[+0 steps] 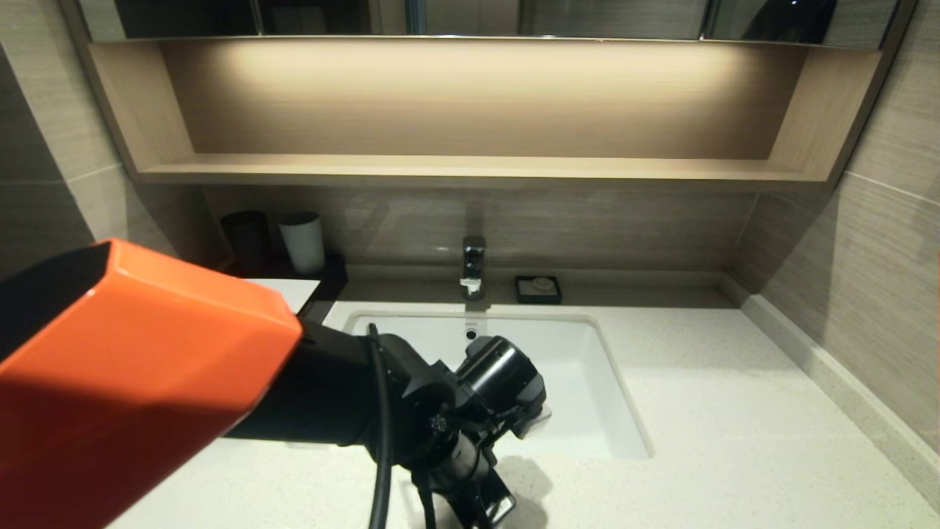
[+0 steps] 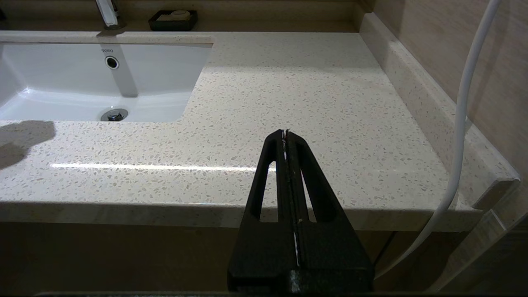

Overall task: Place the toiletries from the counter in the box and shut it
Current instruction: Pick up the bathroom toiletry, then place the bathroom toiletry into the drawer

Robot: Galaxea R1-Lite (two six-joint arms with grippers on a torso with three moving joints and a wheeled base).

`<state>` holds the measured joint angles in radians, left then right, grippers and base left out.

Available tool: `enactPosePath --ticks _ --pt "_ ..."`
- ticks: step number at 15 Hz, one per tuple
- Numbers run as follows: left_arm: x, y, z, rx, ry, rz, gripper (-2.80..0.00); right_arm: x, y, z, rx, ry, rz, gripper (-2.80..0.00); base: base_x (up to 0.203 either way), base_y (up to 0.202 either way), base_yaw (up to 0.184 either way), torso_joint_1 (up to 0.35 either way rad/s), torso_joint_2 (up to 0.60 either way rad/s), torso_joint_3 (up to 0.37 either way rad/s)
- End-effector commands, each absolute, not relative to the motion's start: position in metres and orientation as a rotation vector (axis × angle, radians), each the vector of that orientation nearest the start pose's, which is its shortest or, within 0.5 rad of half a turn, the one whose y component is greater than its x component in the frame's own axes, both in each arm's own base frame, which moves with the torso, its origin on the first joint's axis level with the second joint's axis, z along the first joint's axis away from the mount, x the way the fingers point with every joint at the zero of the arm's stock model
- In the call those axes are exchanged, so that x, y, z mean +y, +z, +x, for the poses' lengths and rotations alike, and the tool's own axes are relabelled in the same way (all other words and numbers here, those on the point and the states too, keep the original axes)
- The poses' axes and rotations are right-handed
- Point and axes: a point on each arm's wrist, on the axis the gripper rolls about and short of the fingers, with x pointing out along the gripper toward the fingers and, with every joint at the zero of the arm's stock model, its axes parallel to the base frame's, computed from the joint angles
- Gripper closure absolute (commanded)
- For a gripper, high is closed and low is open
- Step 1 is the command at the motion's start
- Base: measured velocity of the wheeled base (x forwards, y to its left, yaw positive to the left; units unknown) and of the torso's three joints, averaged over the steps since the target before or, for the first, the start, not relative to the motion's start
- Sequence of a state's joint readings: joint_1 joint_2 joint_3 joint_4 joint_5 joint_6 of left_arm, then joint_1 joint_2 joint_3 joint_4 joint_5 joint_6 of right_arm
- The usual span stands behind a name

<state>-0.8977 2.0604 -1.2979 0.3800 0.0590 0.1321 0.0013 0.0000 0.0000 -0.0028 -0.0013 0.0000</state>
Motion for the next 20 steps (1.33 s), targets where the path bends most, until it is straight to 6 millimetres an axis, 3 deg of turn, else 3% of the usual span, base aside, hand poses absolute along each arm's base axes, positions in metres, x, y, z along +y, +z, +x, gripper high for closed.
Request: enactPosePath --ticks 1,4,9,14,20 --pt "-0.284 0.115 0.229 0.96 -0.799 0.641 0.0 0.0 0.075 -0.023 -0.002 0.0 0.0 0.0 0.0 0.0 0.0 0.0 0.0 0.0" --pt "-0.276 0.134 0.236 0.915 -0.751 0.59 0.0 0.0 0.075 -0.023 -0.002 0.0 0.0 0.0 0.0 0.0 0.0 0.0 0.0 0.0" --pt "-0.244 0.165 0.256 0.851 -0.636 0.529 0.0 0.0 0.075 -0.023 -0.002 0.0 0.0 0.0 0.0 0.0 0.0 0.0 0.0 0.0" --pt "-0.199 0.19 0.287 0.808 -0.496 0.433 0.0 0.0 0.076 -0.023 -0.003 0.0 0.0 0.0 0.0 0.0 0.0 0.0 0.0 0.0" --pt "-0.134 0.199 0.316 0.82 -0.312 0.352 0.0 0.0 0.075 -0.023 -0.002 0.0 0.0 0.0 0.0 0.0 0.0 0.0 0.0 0.0"
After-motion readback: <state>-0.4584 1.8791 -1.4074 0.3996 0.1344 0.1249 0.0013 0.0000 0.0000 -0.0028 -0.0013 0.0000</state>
